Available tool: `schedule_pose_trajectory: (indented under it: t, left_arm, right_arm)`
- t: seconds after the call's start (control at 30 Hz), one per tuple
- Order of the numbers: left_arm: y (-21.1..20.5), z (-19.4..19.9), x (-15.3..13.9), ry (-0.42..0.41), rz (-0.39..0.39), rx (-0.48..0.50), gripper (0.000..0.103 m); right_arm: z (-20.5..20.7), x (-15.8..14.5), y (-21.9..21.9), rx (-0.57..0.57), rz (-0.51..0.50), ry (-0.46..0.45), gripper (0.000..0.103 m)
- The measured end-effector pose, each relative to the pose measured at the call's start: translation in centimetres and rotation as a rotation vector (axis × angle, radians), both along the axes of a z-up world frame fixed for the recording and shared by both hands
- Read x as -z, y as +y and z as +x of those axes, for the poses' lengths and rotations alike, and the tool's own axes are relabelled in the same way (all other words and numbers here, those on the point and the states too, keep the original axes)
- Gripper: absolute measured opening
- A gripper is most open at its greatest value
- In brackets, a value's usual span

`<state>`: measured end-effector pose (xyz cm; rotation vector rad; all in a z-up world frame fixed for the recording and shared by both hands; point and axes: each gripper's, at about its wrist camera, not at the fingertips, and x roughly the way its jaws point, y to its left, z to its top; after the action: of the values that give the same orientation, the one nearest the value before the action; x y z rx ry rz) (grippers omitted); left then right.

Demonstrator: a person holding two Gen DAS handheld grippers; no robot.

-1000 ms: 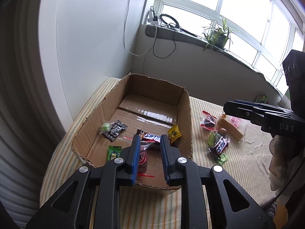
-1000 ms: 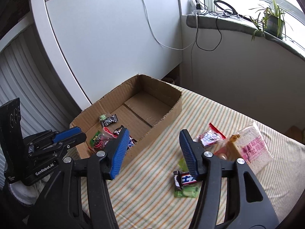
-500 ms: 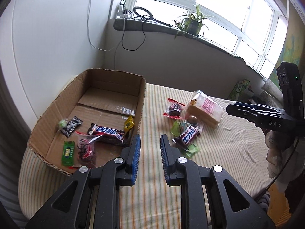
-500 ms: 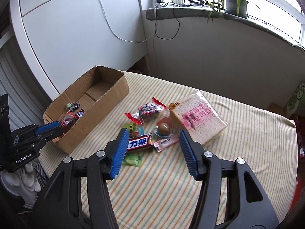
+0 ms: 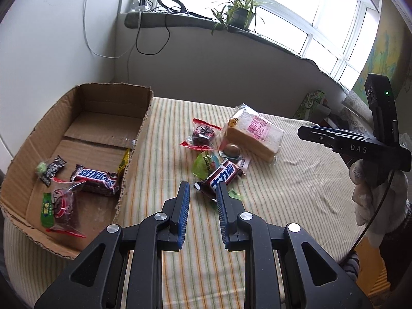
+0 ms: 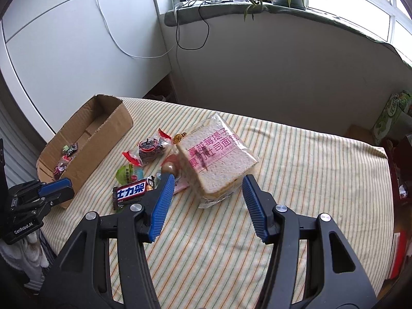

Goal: Organize snacks
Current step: 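Move both open grippers to either side of the bread loaf bag, then close both grippers on the bread loaf bag and lift it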

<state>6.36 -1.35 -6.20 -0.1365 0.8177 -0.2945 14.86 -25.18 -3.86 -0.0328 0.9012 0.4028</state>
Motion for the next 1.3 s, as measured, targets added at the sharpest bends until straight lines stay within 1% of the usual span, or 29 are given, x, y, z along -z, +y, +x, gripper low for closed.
schedule_pose_trajectory:
  t: [0.1, 0.13, 0.17, 0.2, 0.23, 0.4, 0.47, 0.6, 0.87, 1.1, 1.13, 1.17, 1.2, 1.3]
  left_arm:
    - [-1.2, 0.6, 0.0, 0.002, -0.011, 0.019, 0.021]
    - [-1.7, 0.9, 0.1, 0.003, -0.013, 0.025, 0.032]
    - [-2.1, 1.1, 0.1, 0.003, -0.018, 0.027, 0.042]
    - [-2.5, 1.4, 0.1, 0.002, -0.025, 0.025, 0.063]
    - [-2.9, 1.7, 0.2, 0.000, -0.033, 0.021, 0.073]
    - [-5.2, 3.8, 0.5, 0.021, -0.083, 0.046, 0.073]
    - [-6.3, 4.7, 0.7, 0.022, -0.079, 0.061, 0.073]
    - [-8.1, 6.8, 1.2, 0.026, -0.080, 0.084, 0.073]
    - [-9.3, 10.2, 2.2, 0.058, -0.152, 0.108, 0.073]
    - [-9.7, 12.2, 3.4, 0.089, -0.140, 0.111, 0.073]
    - [-9.8, 12.5, 3.6, 0.100, -0.143, 0.111, 0.073]
    - [-9.8, 12.8, 3.9, 0.113, -0.147, 0.111, 0.073]
    - [-9.7, 13.0, 4.1, 0.120, -0.151, 0.109, 0.073]
    - [-9.8, 13.3, 4.2, 0.124, -0.151, 0.103, 0.073]
  right_arm:
    - [1.4, 0.5, -1.1, -0.003, 0.034, 0.036, 0.058]
    - [2.0, 0.8, -1.3, -0.009, 0.046, 0.051, 0.059]
    - [2.5, 1.0, -1.5, -0.018, 0.059, 0.063, 0.065]
    - [3.0, 1.2, -1.7, -0.022, 0.068, 0.071, 0.068]
    - [3.3, 1.4, -1.9, -0.023, 0.071, 0.074, 0.073]
    - [5.3, 2.3, -1.9, -0.052, 0.095, 0.105, 0.077]
    - [6.3, 2.8, -1.7, -0.060, 0.095, 0.119, 0.079]
    - [8.2, 3.9, -0.9, -0.092, 0.104, 0.157, 0.079]
    - [11.1, 6.1, -0.3, -0.112, 0.133, 0.214, 0.079]
    - [12.3, 7.5, -0.4, -0.130, 0.208, 0.280, 0.079]
    - [12.3, 7.6, -0.4, -0.131, 0.203, 0.283, 0.077]
    - [12.4, 7.7, -0.2, -0.136, 0.198, 0.286, 0.072]
    - [12.4, 7.8, -0.1, -0.144, 0.196, 0.290, 0.069]
    - [12.4, 7.9, 0.0, -0.145, 0.201, 0.294, 0.066]
